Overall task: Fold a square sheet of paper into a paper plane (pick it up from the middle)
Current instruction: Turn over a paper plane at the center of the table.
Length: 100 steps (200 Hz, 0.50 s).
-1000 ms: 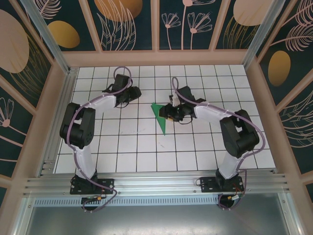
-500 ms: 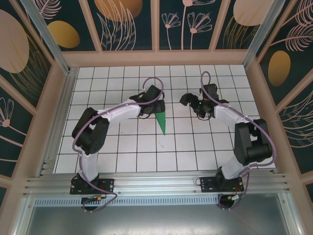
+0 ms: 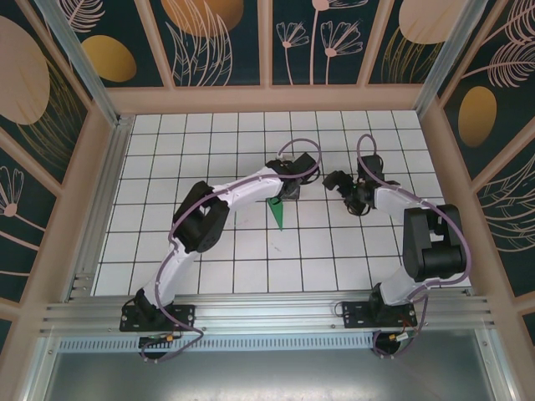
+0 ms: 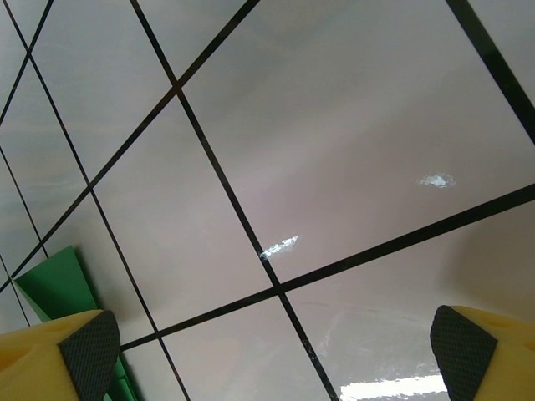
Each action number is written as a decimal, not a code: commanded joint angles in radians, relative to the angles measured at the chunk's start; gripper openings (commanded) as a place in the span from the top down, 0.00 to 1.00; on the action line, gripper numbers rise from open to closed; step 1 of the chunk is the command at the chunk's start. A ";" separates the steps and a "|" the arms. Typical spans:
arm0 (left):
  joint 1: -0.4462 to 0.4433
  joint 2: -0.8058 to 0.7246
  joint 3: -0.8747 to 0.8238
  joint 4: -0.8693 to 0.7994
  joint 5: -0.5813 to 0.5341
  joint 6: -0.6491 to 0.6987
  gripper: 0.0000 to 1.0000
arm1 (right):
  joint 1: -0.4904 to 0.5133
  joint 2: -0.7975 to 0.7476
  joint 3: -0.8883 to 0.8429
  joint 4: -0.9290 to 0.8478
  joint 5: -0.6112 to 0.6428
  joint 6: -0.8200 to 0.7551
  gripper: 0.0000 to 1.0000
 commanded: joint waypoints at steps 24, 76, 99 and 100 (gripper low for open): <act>-0.001 0.082 0.098 -0.148 -0.044 0.026 0.49 | -0.006 -0.040 -0.011 0.031 -0.028 0.017 0.03; -0.001 0.063 0.090 -0.167 -0.070 0.017 0.59 | -0.006 -0.040 -0.005 0.030 -0.039 0.023 0.05; -0.001 0.042 0.081 -0.161 -0.081 0.008 0.70 | -0.006 -0.037 -0.003 0.029 -0.043 0.025 0.06; -0.001 0.042 0.081 -0.161 -0.082 0.008 0.70 | -0.007 -0.038 -0.001 0.029 -0.043 0.025 0.06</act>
